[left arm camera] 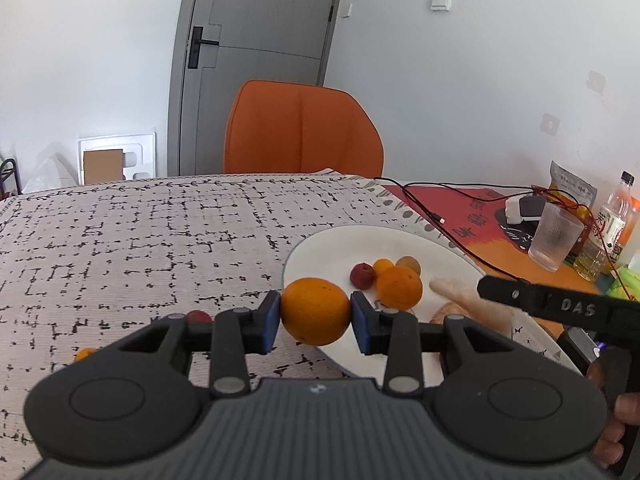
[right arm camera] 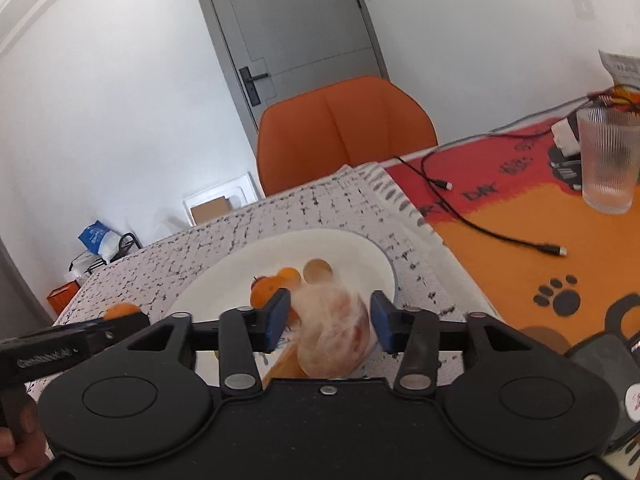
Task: Organize fruits
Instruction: 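Carry the orange and pomelo segment onto the white plate and open both tools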
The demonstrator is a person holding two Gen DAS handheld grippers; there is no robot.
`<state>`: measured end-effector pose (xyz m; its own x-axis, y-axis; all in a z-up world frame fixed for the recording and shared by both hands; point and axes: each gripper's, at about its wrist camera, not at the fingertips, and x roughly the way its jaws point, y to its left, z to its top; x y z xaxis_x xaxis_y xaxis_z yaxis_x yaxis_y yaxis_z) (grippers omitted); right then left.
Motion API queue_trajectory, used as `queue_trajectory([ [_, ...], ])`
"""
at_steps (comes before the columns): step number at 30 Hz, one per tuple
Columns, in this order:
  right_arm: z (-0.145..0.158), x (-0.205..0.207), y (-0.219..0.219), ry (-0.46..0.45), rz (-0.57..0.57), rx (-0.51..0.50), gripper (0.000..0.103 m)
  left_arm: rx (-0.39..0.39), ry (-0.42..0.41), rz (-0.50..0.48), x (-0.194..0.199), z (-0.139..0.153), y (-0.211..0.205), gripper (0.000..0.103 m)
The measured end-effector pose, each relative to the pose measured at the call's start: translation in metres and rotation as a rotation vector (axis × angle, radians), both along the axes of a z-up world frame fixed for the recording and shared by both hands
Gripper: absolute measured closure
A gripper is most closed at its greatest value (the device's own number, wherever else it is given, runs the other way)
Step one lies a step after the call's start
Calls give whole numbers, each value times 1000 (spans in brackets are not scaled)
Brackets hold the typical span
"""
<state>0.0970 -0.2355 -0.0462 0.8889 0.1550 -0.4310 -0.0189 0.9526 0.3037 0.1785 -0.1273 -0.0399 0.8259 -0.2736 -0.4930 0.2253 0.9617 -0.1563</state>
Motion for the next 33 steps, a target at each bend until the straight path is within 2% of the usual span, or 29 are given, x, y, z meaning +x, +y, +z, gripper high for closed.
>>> queue_trajectory([
  [1, 1, -2, 1, -12, 8, -5, 46, 1, 2, -1, 1, -1, -2, 67],
  [6, 1, -8, -1, -5, 25, -1, 44, -6, 12, -12, 5, -2, -8, 66],
  [10, -1, -10, 0, 12, 25, 4, 38, 9, -21, -15, 1, 2, -10, 63],
  [14, -1, -12, 5, 11, 41, 1, 34, 7, -18, -11, 0, 5, -7, 61],
  [22, -1, -12, 14, 16, 61, 4, 30, 23, -22, 28, -12, 7, 8, 41],
  [33, 2, -14, 36, 11, 100, 3, 19, 37, -28, 103, -30, 8, 37, 28],
])
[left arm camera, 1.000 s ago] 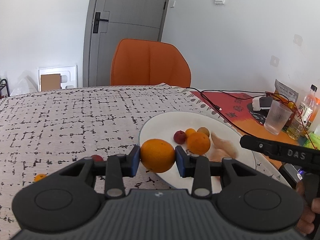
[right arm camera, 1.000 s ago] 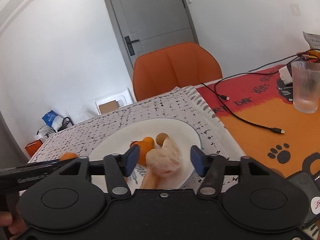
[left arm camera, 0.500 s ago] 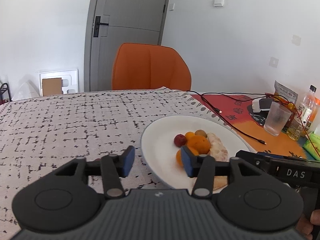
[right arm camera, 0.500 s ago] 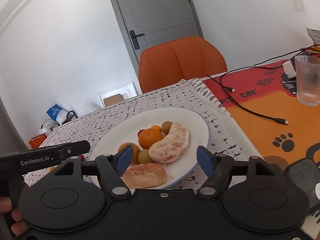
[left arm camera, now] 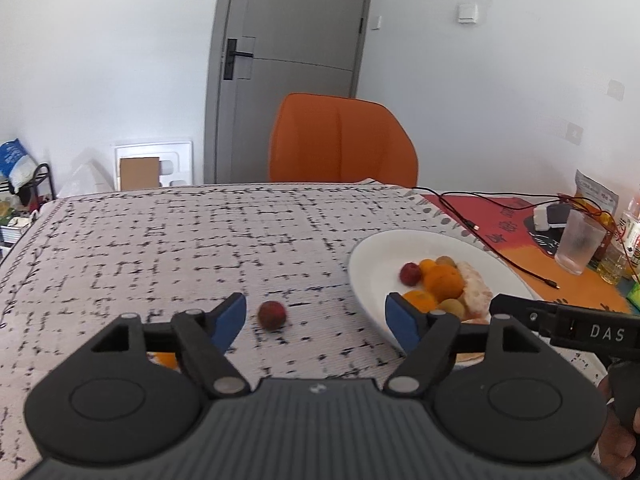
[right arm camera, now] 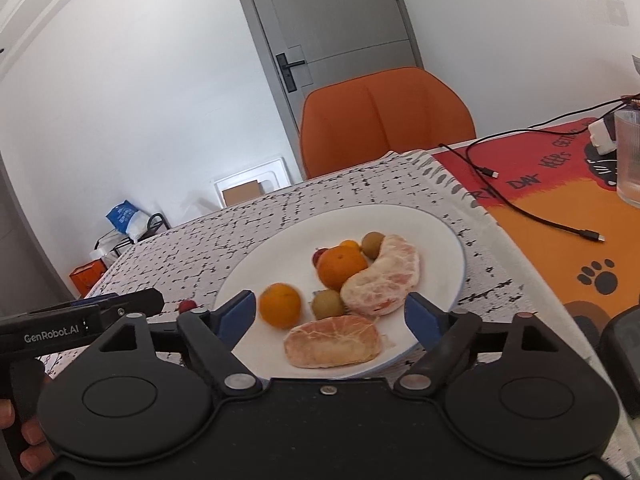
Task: Organize fruits
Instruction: 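Move both open tools back to the last fruits on the cover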
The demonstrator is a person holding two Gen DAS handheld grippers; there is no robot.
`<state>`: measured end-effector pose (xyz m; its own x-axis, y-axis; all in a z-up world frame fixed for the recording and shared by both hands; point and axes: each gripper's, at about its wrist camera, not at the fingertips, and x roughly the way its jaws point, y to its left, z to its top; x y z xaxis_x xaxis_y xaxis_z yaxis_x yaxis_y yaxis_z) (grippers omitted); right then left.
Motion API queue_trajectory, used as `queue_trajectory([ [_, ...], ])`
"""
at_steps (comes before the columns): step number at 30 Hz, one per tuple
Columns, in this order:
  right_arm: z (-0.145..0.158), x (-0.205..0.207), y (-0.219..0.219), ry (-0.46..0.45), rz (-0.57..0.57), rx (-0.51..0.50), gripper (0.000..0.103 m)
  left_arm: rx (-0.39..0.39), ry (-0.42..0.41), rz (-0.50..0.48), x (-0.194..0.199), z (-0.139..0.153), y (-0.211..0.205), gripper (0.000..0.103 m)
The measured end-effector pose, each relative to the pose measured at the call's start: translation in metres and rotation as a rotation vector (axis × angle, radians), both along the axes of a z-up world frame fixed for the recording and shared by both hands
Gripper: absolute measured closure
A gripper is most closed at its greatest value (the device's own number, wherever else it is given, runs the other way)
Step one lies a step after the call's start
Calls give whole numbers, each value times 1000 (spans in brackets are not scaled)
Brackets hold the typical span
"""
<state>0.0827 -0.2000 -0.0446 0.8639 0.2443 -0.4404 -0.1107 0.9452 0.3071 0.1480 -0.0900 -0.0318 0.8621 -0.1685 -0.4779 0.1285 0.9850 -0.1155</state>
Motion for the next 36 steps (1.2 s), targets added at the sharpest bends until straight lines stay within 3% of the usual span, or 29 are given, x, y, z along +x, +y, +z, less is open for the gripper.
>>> queue_trajectory([
  [4, 1, 0, 8, -10, 17, 8, 5, 6, 6, 26, -5, -3, 12, 27],
  [9, 2, 1, 20, -16, 46, 5, 0, 7, 23, 51, -10, -9, 24, 26],
  [36, 6, 23, 82, -9, 191, -32, 0, -47, 56, 168, -3, -28, 78, 30],
])
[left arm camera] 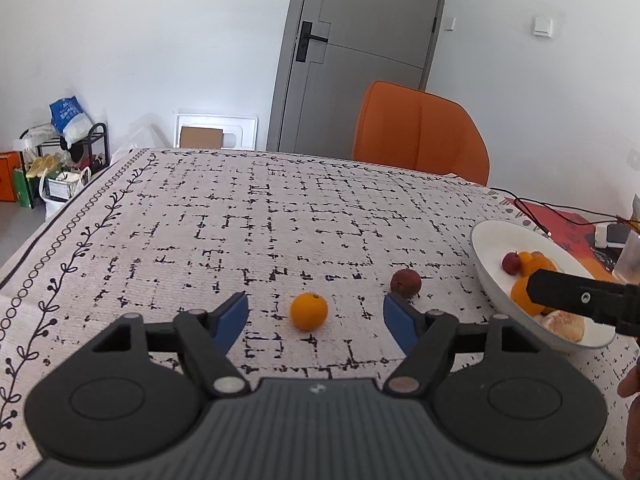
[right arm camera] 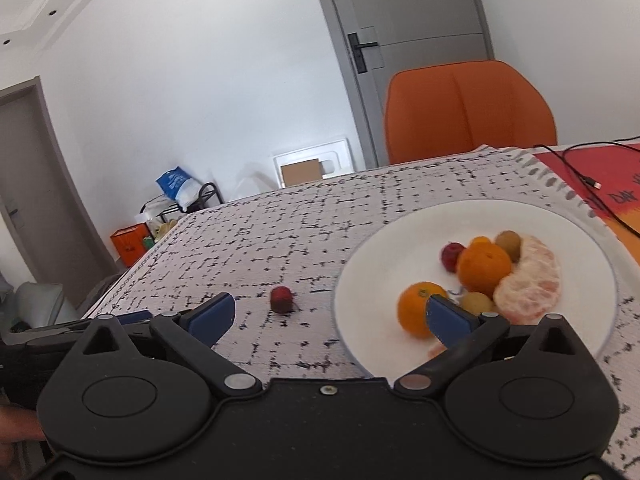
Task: Organize fruits
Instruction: 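Move both open tools back to the last fruits on the cover, then grasp a tangerine with the left tool while the right tool grasps a red plum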
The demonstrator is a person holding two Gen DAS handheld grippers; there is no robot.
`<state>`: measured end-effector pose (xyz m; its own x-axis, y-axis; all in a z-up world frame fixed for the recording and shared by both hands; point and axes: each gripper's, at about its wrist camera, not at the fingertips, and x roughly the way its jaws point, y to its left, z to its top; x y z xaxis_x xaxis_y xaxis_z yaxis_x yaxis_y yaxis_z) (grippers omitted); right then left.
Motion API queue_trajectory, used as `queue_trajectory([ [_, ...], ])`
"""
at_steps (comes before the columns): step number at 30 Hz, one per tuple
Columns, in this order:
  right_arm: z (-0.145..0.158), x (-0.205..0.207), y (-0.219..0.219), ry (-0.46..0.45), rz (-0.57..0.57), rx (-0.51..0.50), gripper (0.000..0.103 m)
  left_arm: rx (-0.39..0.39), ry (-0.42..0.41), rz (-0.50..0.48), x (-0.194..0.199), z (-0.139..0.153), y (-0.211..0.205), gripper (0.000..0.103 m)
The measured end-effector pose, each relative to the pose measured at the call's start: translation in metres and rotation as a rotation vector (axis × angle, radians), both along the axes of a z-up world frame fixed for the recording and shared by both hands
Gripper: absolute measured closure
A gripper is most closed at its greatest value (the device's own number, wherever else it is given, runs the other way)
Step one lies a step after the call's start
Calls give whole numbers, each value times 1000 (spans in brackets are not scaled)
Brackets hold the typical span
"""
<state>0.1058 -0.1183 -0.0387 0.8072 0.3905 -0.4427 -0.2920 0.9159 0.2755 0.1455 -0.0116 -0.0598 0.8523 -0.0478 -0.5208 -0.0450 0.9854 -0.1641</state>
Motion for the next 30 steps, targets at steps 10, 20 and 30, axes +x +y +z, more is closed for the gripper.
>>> queue_trajectory([
  [10, 3, 13, 15, 1, 41, -21, 1, -13, 52, 6, 22, -13, 0, 69],
  [20, 6, 21, 29, 0, 76, -41, 20, -34, 14, 50, 15, -4, 21, 82],
  [30, 4, 31, 57, 1, 116, -86, 33, -47, -4, 74, 5, 4, 41, 82],
])
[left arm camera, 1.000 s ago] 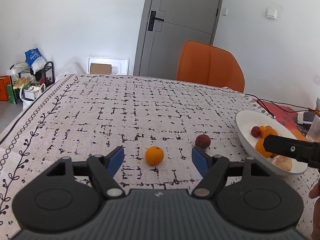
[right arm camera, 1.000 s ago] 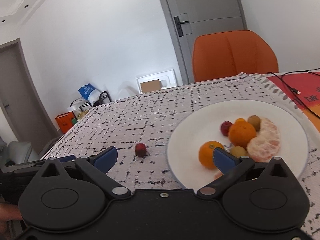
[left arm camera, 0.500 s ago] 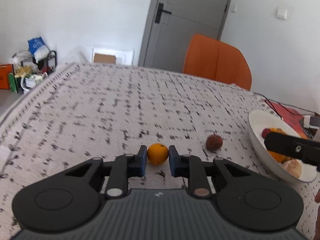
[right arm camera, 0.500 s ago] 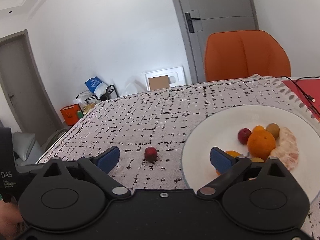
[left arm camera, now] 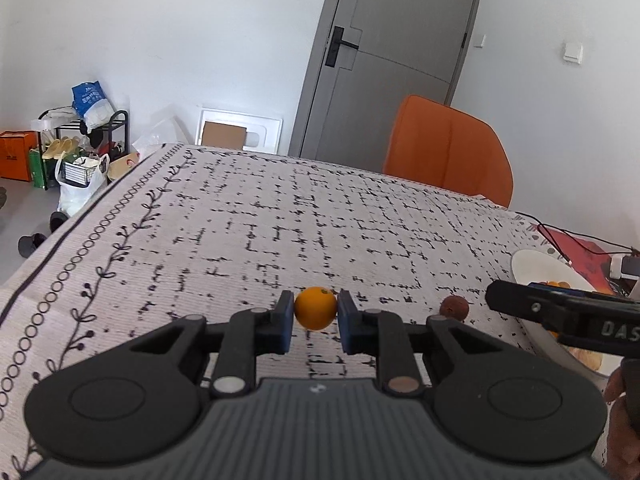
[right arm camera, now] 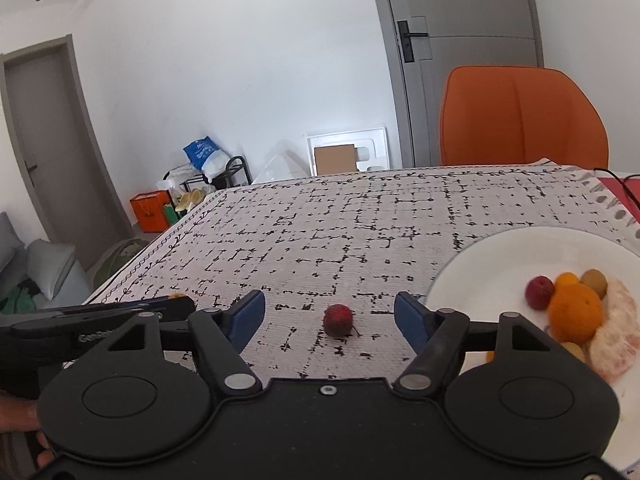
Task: Organize fruits
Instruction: 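Grasp a tangerine with the left tool while the right tool grasps a red plum, then carry the tangerine and red plum onto the white plate and open both tools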
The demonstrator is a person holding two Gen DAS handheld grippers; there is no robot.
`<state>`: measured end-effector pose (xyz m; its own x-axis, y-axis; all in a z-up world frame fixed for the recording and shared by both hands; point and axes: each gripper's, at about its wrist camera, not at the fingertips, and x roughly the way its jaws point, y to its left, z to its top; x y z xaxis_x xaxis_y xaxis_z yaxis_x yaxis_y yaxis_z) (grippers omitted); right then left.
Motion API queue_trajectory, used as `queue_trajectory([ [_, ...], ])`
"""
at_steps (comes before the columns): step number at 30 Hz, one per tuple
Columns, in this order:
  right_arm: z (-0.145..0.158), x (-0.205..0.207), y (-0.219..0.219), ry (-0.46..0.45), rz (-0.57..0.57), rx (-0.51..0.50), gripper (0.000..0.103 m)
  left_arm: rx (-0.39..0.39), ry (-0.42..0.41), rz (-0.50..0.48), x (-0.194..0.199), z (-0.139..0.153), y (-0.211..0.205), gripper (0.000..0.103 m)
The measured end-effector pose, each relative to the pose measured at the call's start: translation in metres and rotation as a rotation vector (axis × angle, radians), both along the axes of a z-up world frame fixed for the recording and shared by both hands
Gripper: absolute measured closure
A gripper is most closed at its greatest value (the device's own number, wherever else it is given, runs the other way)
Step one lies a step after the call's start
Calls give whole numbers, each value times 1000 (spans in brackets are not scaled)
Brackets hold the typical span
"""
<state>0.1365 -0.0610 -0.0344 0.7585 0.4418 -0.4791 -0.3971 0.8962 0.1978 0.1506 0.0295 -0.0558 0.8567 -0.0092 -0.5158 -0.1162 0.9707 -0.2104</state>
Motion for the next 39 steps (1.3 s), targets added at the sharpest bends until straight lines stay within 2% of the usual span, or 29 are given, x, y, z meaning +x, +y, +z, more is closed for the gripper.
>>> queue_trajectory([
  [7, -5, 11, 15, 15, 12, -34, 35, -5, -14, 24, -5, 5, 13, 82],
  [10, -10, 18, 22, 30, 7, -53, 40, -4, -18, 31, -8, 7, 17, 82],
  [16, -21, 32, 32, 61, 7, -102, 42, -8, -19, 44, -11, 6, 21, 82],
  [20, -26, 33, 40, 60, 17, -153, 51, -10, -22, 40, -11, 7, 20, 82],
  [21, -27, 32, 42, 53, 5, -176, 59, -13, -24, 38, -11, 7, 19, 82],
  [22, -26, 31, 42, 42, -2, -186, 80, -12, -26, 36, -11, 8, 18, 82],
  [23, -25, 32, 42, 50, 6, -180, 85, -9, -30, 34, -12, 8, 17, 82],
  [25, -24, 32, 36, 81, 38, -123, 85, -8, -33, 30, -12, 9, 16, 82],
  [28, -21, 25, 35, 48, 36, -131, 85, -5, -36, 28, -13, 10, 14, 82],
  [34, -8, 15, 19, 29, 36, -55, 85, 5, -42, 23, -14, 13, 8, 82],
  [39, -2, 10, 10, 15, 28, -29, 85, 5, -46, 19, -14, 16, 5, 82],
])
